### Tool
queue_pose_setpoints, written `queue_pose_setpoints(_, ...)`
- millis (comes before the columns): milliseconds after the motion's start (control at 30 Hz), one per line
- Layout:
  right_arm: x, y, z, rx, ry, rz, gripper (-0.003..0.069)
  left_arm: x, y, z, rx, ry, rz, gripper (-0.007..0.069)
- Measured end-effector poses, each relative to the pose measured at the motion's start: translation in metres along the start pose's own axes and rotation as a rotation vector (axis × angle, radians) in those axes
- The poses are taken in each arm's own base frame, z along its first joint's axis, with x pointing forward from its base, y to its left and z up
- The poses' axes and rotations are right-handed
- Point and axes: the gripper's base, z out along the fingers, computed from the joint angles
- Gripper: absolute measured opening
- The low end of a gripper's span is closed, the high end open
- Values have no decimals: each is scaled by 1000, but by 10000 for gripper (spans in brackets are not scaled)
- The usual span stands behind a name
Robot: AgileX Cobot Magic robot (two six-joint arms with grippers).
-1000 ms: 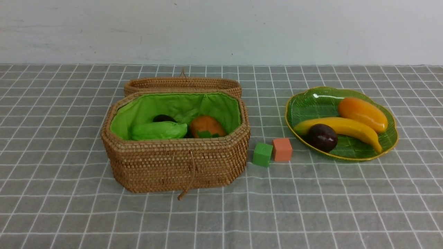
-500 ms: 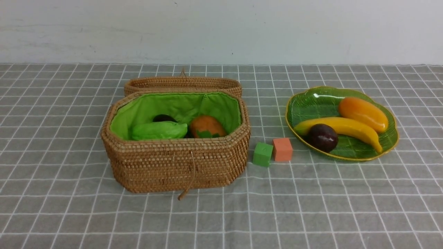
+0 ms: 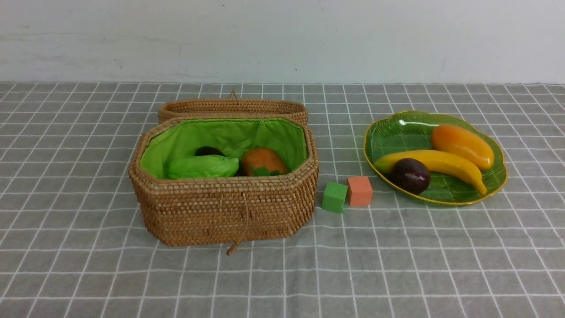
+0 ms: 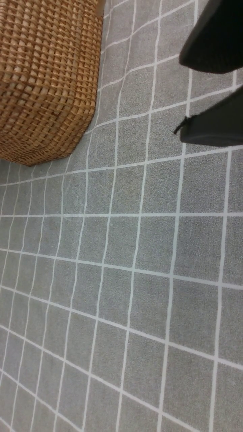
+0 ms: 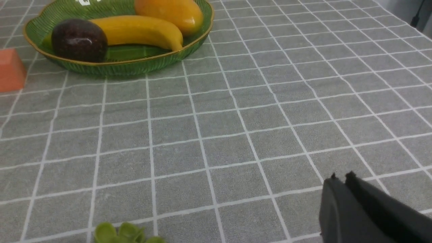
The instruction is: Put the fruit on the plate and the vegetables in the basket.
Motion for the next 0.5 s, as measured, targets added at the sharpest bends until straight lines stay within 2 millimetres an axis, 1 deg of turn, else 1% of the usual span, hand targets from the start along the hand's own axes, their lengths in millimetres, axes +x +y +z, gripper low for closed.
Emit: queue_pose_setpoints(500,0,0,0,0,-1,1,38,0,0,0,0,0,0,239)
